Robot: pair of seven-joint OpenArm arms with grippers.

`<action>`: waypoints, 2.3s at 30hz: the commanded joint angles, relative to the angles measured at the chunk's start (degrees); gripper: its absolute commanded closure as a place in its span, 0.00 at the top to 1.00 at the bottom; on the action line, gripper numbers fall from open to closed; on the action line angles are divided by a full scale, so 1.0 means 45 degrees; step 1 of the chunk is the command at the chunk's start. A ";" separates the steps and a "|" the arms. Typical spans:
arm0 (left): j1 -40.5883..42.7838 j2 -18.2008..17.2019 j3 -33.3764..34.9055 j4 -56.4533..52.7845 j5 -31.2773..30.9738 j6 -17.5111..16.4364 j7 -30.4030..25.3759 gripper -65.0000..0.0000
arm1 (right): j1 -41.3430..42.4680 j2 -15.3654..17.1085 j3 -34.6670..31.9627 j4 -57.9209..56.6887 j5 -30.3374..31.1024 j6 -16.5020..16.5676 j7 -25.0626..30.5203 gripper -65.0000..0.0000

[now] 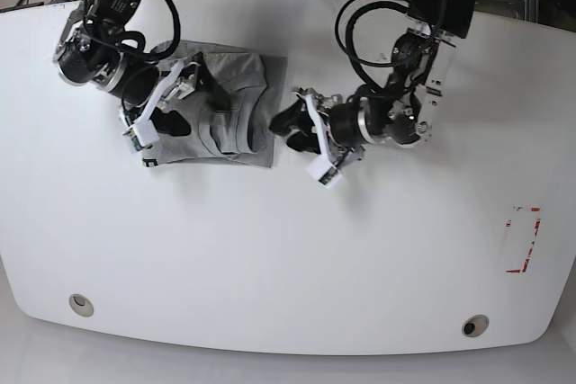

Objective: Layout the t-shirt on the table in an organized manner, then fold the t-shirt properly
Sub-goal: 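Release and regrasp the folded bundle edges with both grippers, then fold the bundle over with both grippers and press it flat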

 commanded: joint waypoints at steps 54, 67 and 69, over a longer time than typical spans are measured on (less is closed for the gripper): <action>-0.1272 0.0689 0.4422 -0.3506 0.2793 -0.1379 -0.1626 0.38 | 0.1887 0.3101 -0.3622 -0.5519 -0.8632 0.0032 0.6952 0.19; -0.3733 0.0063 0.4402 -0.5694 0.3301 -0.2591 -0.2446 0.38 | 0.0031 0.1265 -0.1688 -0.3565 -0.8749 0.0032 0.6894 0.19; -0.4026 -0.0093 0.4441 -0.5694 0.3301 -0.2591 -0.2466 0.38 | -0.0204 0.1011 -0.1688 -0.3194 -0.8749 0.0032 0.6894 0.19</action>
